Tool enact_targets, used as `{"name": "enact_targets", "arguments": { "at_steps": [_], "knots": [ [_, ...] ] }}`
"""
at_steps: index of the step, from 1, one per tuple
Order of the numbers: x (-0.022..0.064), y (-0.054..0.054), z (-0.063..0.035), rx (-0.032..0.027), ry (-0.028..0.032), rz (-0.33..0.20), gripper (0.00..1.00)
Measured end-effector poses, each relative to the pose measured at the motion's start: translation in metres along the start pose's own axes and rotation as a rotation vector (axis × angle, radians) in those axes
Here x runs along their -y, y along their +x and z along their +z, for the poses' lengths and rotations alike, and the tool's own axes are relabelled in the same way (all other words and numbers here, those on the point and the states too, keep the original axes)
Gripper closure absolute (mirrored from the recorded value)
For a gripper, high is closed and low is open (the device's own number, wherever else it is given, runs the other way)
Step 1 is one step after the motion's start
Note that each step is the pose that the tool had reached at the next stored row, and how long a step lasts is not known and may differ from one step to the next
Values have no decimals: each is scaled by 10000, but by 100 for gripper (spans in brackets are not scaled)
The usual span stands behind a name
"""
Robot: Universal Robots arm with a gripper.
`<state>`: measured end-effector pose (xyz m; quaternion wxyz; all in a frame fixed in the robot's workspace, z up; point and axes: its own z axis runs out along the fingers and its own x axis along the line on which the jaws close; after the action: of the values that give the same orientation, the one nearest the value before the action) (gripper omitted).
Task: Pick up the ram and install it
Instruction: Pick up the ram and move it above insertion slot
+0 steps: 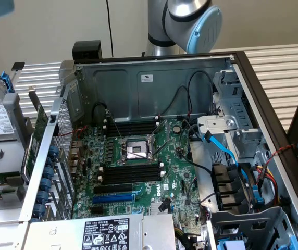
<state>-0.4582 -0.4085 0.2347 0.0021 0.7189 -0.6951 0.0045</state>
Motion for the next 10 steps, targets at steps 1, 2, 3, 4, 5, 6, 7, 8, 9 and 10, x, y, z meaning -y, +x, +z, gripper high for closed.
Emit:
{"name": "enact_targets", "arguments": {
  "at_steps": [1,2,3,4,5,6,7,8,9,10],
  "knots": [
    [2,0,18,-1,-1,2,64],
    [5,2,36,-1,-1,1,64],
    [7,9,55,-1,0,-1,64],
    [7,13,72,-1,-1,-1,64],
    [7,14,91,-1,0,0,64],
    [7,13,109,-1,0,1,64],
    [8,13,127,-1,1,1,64],
    [8,13,145,-1,1,1,64],
    [8,15,162,-1,0,0,64],
    [8,20,178,-1,1,-1,64]
  ]
}}
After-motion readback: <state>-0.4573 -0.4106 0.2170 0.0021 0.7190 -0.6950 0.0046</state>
